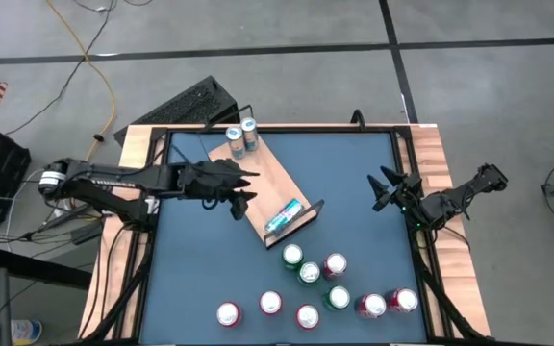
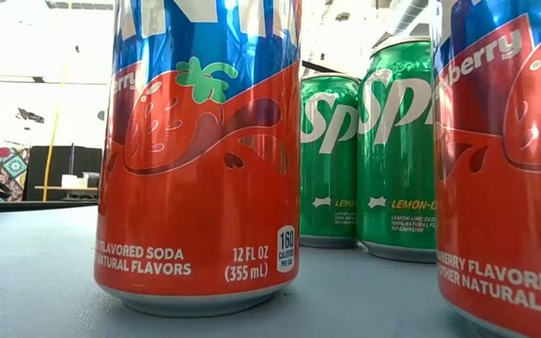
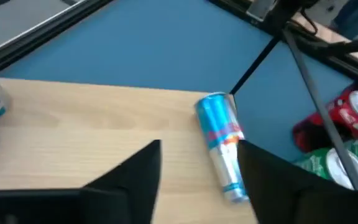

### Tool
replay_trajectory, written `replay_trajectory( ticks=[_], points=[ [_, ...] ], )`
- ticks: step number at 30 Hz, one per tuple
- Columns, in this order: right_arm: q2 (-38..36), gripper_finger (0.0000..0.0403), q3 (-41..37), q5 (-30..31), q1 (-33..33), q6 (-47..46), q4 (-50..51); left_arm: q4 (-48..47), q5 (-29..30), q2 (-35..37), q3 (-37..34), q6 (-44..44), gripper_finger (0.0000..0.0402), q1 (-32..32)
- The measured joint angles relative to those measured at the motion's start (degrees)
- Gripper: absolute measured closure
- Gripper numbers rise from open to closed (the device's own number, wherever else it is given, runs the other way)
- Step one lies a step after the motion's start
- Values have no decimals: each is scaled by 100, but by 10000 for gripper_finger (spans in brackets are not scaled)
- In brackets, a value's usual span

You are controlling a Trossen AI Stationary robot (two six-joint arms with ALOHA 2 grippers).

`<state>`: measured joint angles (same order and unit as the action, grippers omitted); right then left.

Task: Place canned beverage on shelf
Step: Put the top left red white soda can on the shelf

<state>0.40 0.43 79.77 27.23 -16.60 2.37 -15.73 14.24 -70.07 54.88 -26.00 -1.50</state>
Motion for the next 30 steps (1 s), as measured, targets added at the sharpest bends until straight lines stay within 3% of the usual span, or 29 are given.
replay_trajectory(
  ticks=[4,8,23,30],
  points=[
    [13,121,2,-8,0,4,-1,-63,-18,-266,189,11,142,0],
    [7,121,1,-14,0,11,-2,-80,-39,-468,317,43,114,-8],
    [-7,121,0,-51,-5,-2,-148,-152,-102,-283,353,-201,109,-90],
    [-9,121,22,-100,-11,-808,-638,-75,-686,-264,353,-1017,109,-100]
  ],
)
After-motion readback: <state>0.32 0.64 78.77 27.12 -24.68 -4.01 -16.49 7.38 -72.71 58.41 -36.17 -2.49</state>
